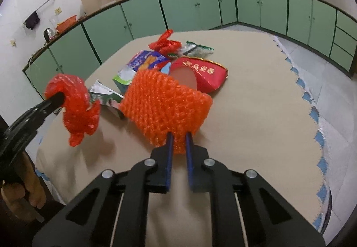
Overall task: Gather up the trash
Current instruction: 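Grasp the red plastic bag with the left tool while the right grasps another foam net, then carry the red bag and foam net to the bin and release them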
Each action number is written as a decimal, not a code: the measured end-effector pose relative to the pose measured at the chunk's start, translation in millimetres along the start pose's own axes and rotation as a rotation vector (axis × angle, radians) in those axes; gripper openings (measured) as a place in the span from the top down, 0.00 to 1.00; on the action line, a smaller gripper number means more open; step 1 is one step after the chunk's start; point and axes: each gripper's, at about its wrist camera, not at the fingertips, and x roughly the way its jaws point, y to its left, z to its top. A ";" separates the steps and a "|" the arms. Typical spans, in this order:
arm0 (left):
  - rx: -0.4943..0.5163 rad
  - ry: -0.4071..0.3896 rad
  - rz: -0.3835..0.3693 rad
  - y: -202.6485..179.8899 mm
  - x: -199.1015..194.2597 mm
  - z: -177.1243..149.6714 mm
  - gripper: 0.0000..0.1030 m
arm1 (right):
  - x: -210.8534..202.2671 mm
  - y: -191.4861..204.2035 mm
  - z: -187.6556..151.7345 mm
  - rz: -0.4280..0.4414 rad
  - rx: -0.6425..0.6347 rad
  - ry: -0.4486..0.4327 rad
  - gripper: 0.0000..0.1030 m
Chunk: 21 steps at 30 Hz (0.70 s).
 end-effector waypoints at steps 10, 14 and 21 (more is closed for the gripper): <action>0.028 -0.014 -0.021 -19.4 -16.4 4.8 0.92 | -61.2 -11.7 -5.2 0.002 0.034 -0.056 0.91; 0.048 -0.021 -0.047 -36.6 -22.7 7.5 0.92 | -87.9 -23.1 -10.7 -0.024 0.047 -0.077 0.91; 0.091 -0.027 -0.111 -78.6 -31.1 10.3 0.92 | -126.2 -52.2 -28.1 -0.079 0.091 -0.101 0.91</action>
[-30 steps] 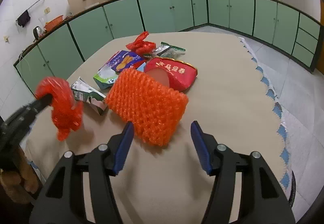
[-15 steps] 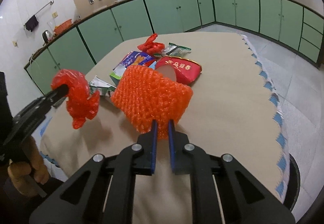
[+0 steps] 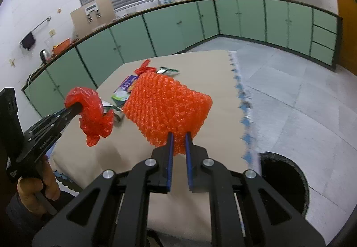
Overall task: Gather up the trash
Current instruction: 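Carry the red bag and foam net to the bin and release them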
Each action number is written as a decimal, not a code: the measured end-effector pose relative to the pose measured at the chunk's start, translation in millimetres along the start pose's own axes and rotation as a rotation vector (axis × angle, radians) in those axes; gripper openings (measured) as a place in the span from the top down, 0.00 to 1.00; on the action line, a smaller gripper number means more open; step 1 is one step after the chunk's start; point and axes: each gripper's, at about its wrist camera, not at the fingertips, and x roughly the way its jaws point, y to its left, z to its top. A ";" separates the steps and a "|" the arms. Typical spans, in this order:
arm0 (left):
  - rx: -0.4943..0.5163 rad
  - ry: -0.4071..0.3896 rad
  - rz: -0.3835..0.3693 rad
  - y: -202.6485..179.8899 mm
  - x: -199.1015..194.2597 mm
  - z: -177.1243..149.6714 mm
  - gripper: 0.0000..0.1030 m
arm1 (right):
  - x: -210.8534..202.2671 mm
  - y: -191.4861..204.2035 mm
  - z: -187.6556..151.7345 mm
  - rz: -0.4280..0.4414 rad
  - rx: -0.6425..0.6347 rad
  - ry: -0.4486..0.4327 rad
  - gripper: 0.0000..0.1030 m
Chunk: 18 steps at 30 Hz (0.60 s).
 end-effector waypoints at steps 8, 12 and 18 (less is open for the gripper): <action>0.067 0.003 -0.112 -64.9 4.8 6.1 0.92 | -40.4 -46.3 -25.1 -0.085 0.065 -0.020 0.91; 0.103 0.006 -0.176 -102.0 9.5 9.2 0.92 | -58.1 -75.2 -39.2 -0.130 0.116 -0.024 0.91; 0.157 0.022 -0.276 -157.8 19.9 11.3 0.92 | -80.8 -113.1 -57.2 -0.191 0.183 -0.037 0.91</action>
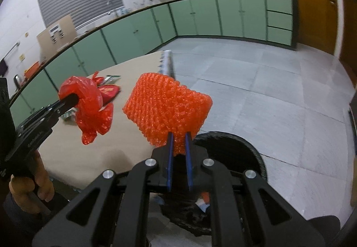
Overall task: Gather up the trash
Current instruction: 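Carry the red bag and foam net to the bin and release them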
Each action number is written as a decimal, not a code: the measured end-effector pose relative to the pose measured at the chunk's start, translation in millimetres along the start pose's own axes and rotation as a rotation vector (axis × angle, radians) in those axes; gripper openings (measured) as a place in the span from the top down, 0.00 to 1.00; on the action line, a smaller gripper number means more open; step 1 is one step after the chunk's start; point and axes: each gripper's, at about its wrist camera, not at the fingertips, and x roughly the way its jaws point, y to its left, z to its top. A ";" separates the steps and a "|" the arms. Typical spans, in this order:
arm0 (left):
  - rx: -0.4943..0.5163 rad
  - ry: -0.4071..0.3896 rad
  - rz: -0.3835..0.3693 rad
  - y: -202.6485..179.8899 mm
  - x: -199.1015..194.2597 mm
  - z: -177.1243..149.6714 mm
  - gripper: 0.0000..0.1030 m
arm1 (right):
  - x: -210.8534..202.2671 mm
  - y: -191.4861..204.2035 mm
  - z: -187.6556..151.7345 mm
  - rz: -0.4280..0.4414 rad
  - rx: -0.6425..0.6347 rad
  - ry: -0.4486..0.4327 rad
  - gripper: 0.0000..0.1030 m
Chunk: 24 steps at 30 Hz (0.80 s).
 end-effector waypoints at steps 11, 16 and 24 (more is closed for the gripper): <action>0.078 0.069 -0.113 -69.4 48.4 -3.5 0.92 | -12.8 -66.3 -23.4 -0.094 0.098 0.014 0.91; 0.109 0.124 -0.130 -85.2 70.0 -16.9 0.92 | 2.1 -81.7 -34.2 -0.108 0.128 0.051 0.91; 0.115 0.195 -0.141 -97.8 93.6 -33.9 0.91 | 33.9 -91.1 -44.0 -0.129 0.139 0.120 0.91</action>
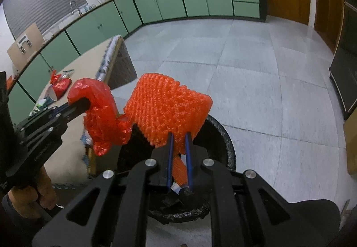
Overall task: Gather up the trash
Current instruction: 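Carry the red bag and foam net to the bin and release them, then move both open tools back over the table toward the milk carton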
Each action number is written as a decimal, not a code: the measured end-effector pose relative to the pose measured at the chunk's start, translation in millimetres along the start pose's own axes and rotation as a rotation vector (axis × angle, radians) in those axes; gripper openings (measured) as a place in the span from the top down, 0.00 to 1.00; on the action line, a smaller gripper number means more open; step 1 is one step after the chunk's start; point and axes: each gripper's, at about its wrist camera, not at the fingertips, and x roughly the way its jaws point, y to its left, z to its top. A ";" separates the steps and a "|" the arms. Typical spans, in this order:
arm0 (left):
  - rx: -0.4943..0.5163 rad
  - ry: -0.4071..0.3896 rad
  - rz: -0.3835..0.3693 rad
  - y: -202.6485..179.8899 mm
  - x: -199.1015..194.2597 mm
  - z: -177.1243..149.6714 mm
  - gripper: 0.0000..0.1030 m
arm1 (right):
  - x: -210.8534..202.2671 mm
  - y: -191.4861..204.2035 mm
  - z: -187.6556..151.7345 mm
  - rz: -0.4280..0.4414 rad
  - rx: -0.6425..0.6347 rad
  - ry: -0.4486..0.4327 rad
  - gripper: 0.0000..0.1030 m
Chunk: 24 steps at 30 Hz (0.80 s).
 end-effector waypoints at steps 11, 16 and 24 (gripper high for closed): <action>-0.008 0.044 0.009 -5.8 23.5 -0.8 0.67 | 13.8 -3.5 -2.9 -0.012 0.019 0.054 0.84; -0.005 0.039 0.015 -5.8 20.7 -0.4 0.62 | 15.8 -3.0 -4.6 -0.008 0.012 0.063 0.79; -0.044 0.005 0.090 13.7 -5.0 -0.7 0.50 | 3.6 9.1 2.1 0.017 -0.016 0.030 0.78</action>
